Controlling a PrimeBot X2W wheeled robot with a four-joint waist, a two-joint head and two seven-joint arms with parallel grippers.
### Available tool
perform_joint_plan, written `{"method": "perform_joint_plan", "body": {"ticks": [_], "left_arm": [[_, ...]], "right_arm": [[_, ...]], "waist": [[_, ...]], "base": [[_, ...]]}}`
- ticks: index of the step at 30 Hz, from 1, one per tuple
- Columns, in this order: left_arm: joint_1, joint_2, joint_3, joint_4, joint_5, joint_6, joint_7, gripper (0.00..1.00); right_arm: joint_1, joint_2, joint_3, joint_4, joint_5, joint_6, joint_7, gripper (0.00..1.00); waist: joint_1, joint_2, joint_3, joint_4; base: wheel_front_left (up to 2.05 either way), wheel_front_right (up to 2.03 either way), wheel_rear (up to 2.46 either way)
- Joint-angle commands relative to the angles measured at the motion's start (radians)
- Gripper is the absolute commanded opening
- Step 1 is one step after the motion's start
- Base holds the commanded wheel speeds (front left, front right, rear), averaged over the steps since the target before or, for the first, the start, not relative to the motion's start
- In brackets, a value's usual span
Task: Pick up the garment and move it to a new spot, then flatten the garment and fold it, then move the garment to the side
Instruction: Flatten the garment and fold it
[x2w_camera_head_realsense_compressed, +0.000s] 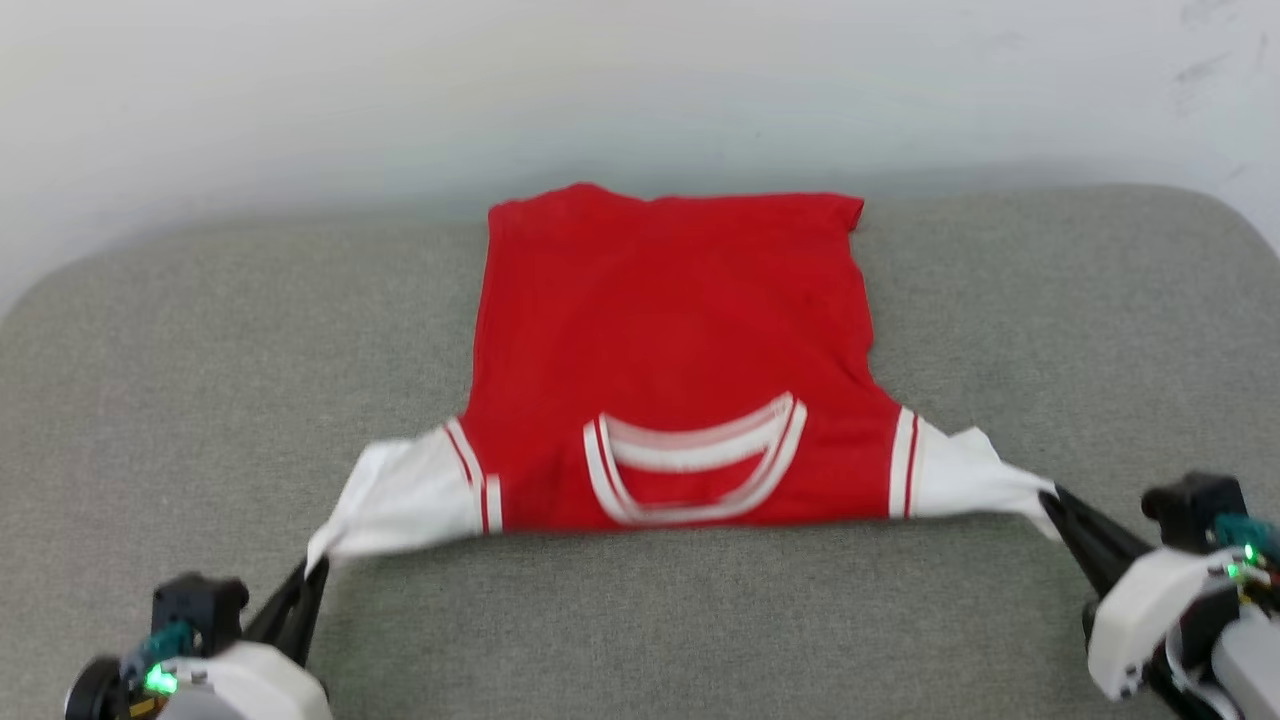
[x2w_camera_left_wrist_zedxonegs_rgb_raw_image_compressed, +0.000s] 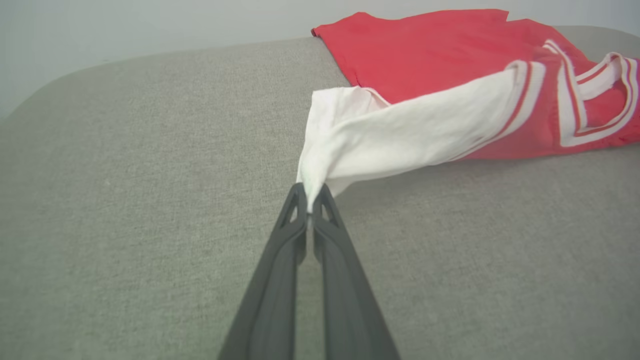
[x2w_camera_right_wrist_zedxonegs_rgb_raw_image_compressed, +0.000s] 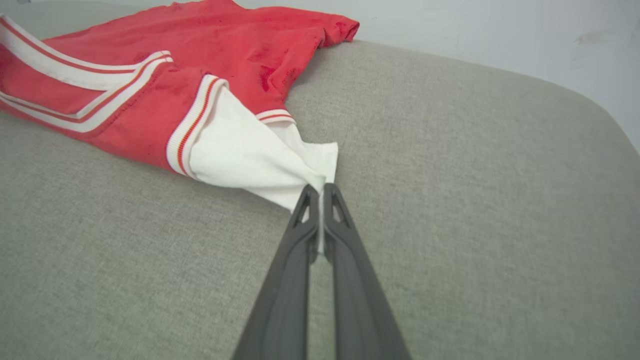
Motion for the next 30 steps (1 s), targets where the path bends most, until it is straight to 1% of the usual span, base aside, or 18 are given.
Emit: {"method": "perform_joint_plan", "body": {"ticks": [1,5,11,15,22,23,24,25,30], "left_arm": [[0.025,0.006,0.000,0.000,0.000,0.007,-0.002,0.00],[0.112,-0.005,0.005,0.000,-0.012,0.025,-0.002,0.00],[0.199,-0.022,0.038,-0.009,-0.015,0.045,-0.002,0.00],[0.250,-0.034,0.058,-0.013,-0.003,0.048,-0.002,0.00],[0.269,-0.065,0.071,-0.011,0.029,0.040,-0.002,0.00],[0.266,-0.071,0.073,-0.014,0.034,0.038,-0.002,0.00],[0.263,-0.076,0.077,-0.017,0.039,0.037,-0.002,0.00],[0.260,-0.080,0.079,-0.021,0.047,0.035,-0.002,0.00],[0.244,-0.093,0.090,-0.053,0.087,0.031,-0.002,0.00]], "right_arm": [[0.033,-0.004,-0.013,-0.005,0.000,-0.001,-0.002,0.00],[0.154,-0.002,-0.073,-0.016,0.001,-0.001,-0.002,0.00],[0.311,0.002,-0.194,-0.035,-0.018,-0.002,-0.002,0.00],[0.406,-0.004,-0.242,-0.054,-0.037,-0.002,0.005,0.00],[0.489,0.025,-0.314,-0.116,-0.053,-0.002,0.062,0.00],[0.492,0.028,-0.326,-0.124,-0.058,-0.002,0.071,0.24],[0.493,0.030,-0.336,-0.134,-0.066,-0.002,0.081,0.68],[0.491,0.029,-0.348,-0.149,-0.077,-0.002,0.086,1.00],[0.455,0.013,-0.448,-0.239,-0.118,-0.001,0.102,1.00]], "waist": [[0.0003,-0.0001,-0.024,-0.005],[0.0003,-0.0001,-0.048,-0.004],[0.0003,-0.0001,-0.061,0.004],[0.0003,-0.0001,-0.070,0.011],[0.0003,-0.0001,-0.076,0.024],[0.0003,-0.0001,-0.077,0.025],[0.0003,-0.0001,-0.077,0.026],[0.0003,-0.0001,-0.076,0.028],[0.0003,-0.0001,-0.068,0.043]], "base": [[0.00,0.00,0.00],[0.00,0.00,0.00],[0.00,0.00,0.00],[0.00,0.00,0.00],[0.00,0.00,0.00],[0.00,0.00,0.00],[0.00,0.00,0.00],[0.00,0.00,0.00],[0.00,0.00,0.00]]}}
